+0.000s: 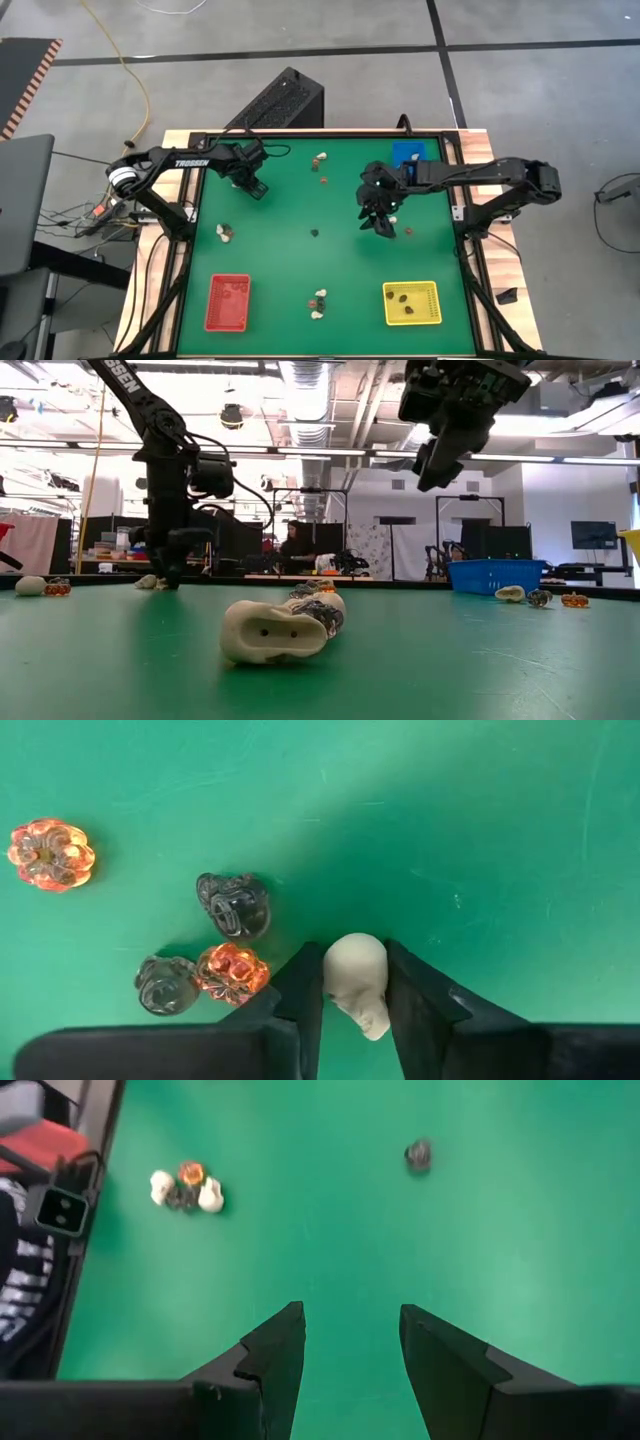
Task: Sort Halloween decoration
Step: Put the white skull toy into the blue bin
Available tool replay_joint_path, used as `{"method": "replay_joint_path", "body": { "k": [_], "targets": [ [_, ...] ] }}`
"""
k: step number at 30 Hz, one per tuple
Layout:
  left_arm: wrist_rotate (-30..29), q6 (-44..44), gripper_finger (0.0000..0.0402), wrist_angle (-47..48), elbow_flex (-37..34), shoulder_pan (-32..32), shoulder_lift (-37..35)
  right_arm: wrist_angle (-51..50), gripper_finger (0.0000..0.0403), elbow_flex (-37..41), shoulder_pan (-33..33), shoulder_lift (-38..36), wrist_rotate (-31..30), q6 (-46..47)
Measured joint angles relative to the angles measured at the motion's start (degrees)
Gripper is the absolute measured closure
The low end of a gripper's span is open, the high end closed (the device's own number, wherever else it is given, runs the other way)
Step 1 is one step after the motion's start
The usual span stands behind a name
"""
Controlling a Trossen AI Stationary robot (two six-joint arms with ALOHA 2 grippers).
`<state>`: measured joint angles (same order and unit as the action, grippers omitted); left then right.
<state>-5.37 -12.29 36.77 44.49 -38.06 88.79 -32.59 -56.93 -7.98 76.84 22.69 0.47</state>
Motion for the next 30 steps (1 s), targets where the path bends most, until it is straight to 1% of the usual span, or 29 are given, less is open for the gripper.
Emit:
{"method": "replay_joint_path", "body": {
  "k": [2, 5, 9, 12, 14, 16, 18, 21, 22, 24, 27, 30],
  "targets": [
    [0.14, 0.44, 0.0338, 0.15, 0.0, 0.02, -0.08, -0.7, 0.0207, 0.0, 1.27, -0.36, -1.87, 0.77],
    [1.41, 0.91, 0.0336, -0.44, -0.12, 0.15, -0.79, -1.91, 0.0207, 0.0, 3.26, -1.64, -5.01, 1.08],
    [7.37, 1.7, 0.0321, -1.99, -0.42, 1.25, -2.93, -4.38, 0.0207, 0.0, 5.88, -4.68, -11.09, 2.86],
    [12.0, 1.99, 0.0323, -7.4, -0.24, 2.79, -4.88, -5.83, 0.0207, 0.3, 8.21, -7.97, -15.84, 5.36],
    [16.14, 1.26, 0.0328, -12.42, -0.24, 4.39, -5.74, -6.06, 0.0207, 1.2, 10.17, -10.58, -19.63, 7.39],
    [19.96, -0.74, 0.0331, -20.24, -0.24, 6.5, -5.99, -5.68, 0.0207, 2.7, 12.53, -13.38, -23.91, 9.9],
    [21.83, -3.37, 0.0332, -30.36, -0.23, 9.53, -5.81, -4.94, 0.0207, 5.02, 14.97, -16.38, -29.12, 12.58],
    [21.82, -5.28, 0.0332, -47.48, -0.02, 15.35, -2.61, -3.34, 0.0207, 9.27, 18.37, -20.36, -36.91, 16.35],
    [21.62, -5.76, 0.0332, -52.52, 0.06, 17.05, -0.93, -2.41, 0.0207, 10.77, 19.22, -21.41, -38.81, 17.32],
    [20.74, -6.26, 0.0332, -59.47, 2.24, 19.81, 3.07, 0.51, 0.0207, 13.53, 20.46, -23.73, -40.84, 18.58],
    [19.61, -5.49, 0.0332, -63.36, 9.95, 21.96, 10.49, 4.83, 0.0207, 16.65, 21.65, -26.09, -41.17, 19.19],
    [19.51, -3.65, 0.0332, -63.03, 21.13, 22.67, 19.58, 7.96, 0.0207, 18.89, 22.97, -27.87, -41.49, 19.11]
  ]
}}
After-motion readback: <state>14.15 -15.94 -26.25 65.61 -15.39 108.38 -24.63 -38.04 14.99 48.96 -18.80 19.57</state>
